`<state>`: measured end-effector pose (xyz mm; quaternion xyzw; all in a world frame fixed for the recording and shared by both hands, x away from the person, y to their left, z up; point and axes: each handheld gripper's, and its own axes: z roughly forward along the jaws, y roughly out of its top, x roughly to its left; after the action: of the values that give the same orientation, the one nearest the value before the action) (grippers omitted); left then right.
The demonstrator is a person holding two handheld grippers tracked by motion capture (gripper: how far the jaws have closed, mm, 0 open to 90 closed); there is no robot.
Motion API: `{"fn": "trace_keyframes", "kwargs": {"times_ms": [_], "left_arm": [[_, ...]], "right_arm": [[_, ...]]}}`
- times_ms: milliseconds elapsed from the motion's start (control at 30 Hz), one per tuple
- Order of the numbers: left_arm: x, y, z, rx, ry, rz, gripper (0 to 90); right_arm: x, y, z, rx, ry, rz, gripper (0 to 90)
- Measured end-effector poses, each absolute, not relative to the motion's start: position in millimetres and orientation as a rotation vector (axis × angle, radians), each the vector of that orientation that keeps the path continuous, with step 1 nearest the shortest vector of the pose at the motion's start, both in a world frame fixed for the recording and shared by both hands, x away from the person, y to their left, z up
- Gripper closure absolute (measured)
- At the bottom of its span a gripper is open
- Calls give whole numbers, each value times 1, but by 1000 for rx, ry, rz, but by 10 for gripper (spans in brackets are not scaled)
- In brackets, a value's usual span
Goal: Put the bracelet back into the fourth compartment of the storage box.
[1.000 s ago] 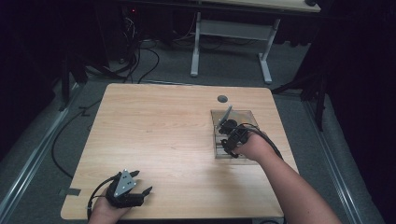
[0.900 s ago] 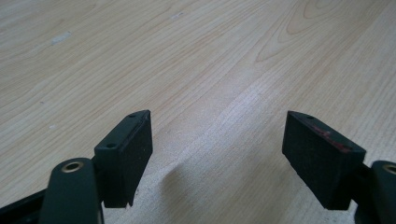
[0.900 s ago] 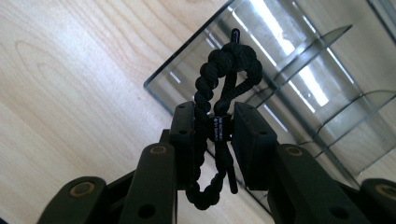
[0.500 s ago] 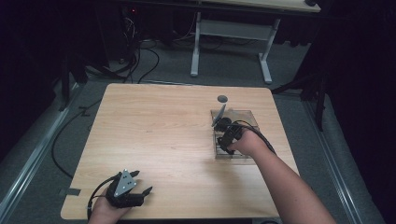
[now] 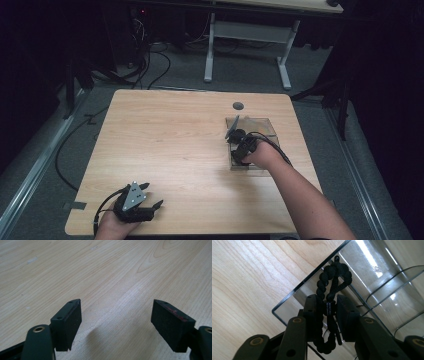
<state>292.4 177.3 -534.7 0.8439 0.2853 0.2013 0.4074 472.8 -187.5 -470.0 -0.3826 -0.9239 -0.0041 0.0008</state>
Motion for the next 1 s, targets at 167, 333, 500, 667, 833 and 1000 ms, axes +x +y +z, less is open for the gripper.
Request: {"fn": "trace_keyframes", "kwargs": {"times_ms": [167,333,500,667,833,1000], "left_arm": [[292,177,-535,2128,721,508,251],[292,177,-535,2129,720,508,252],[292,177,-535,2131,720,507,253],[292,177,-535,2133,720,507,253],[292,176,-535,2136,719,510,254],[292,176,-535,2136,719,510,254]], "right_arm": [[474,-186,-476,-1196,-2896,-8,708],[474,-185,-481,-1181,-2893,1,708],[474,-185,-485,-1182,-2882,15,708],[473,-185,-486,-1183,-2886,1,707],[471,-185,-485,-1221,-2869,-9,699],[471,-185,-485,-1222,-2865,-12,647]]}}
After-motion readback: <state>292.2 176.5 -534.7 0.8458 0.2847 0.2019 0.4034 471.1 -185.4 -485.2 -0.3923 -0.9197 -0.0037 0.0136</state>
